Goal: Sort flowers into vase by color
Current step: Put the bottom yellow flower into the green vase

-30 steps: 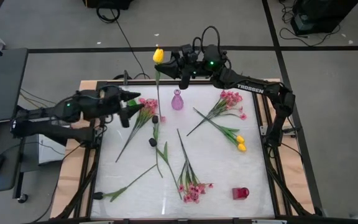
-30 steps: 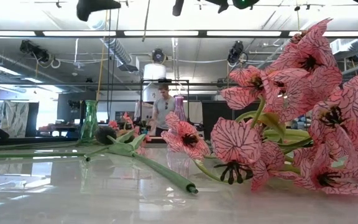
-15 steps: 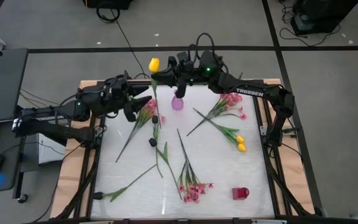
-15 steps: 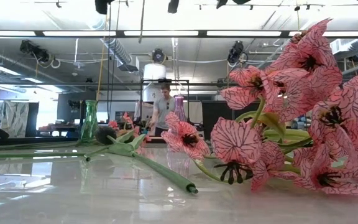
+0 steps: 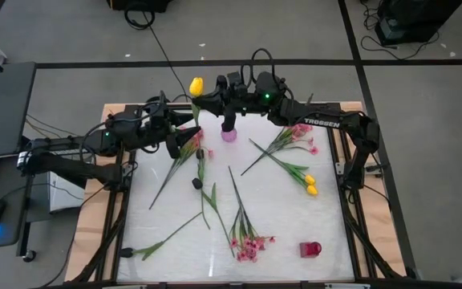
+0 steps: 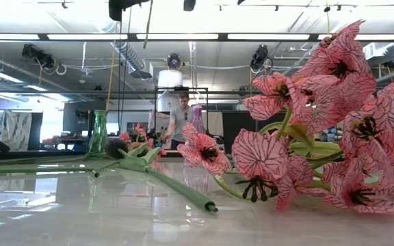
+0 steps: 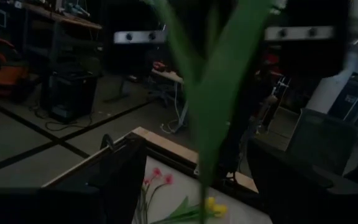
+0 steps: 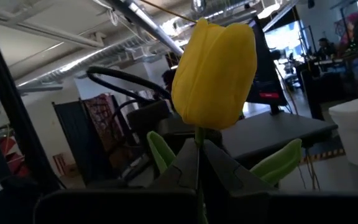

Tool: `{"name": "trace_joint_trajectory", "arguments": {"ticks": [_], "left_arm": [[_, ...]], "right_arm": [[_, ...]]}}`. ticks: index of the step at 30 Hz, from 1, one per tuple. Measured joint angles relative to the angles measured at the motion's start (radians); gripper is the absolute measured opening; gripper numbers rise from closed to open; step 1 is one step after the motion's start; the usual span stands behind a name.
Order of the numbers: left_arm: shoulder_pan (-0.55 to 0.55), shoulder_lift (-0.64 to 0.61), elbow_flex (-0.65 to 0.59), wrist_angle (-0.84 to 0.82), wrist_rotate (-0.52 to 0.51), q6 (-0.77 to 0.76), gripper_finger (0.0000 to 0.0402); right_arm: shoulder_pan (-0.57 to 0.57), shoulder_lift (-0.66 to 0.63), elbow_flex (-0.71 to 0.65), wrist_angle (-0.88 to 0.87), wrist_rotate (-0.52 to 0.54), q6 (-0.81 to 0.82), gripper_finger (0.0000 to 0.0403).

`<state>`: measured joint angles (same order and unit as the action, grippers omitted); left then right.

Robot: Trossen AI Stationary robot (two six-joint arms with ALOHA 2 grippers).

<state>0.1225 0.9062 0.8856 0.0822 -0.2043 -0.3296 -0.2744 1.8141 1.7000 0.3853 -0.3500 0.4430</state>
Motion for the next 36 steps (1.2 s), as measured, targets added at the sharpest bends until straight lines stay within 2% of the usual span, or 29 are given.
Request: {"name": "trace_joint_trajectory", "arguments": {"ticks": [15, 27, 36], "left_arm": [[0.0, 0.006, 0.0, 0.011, 0.0, 0.0, 0.0276], [0.0, 0.006, 0.0, 0.011, 0.0, 0.0, 0.0131], [0.0, 0.006, 0.0, 0.011, 0.0, 0.0, 0.0071]], "right_arm": [[0.002, 0.0, 0.0, 0.001, 0.001, -0.001, 0.0013], [0.002, 0.0, 0.0, -0.018, -0.003, -0.001, 0.0013], [0.002, 0.0, 0.0, -0.022, -0.01, -0.001, 0.0013]]}}
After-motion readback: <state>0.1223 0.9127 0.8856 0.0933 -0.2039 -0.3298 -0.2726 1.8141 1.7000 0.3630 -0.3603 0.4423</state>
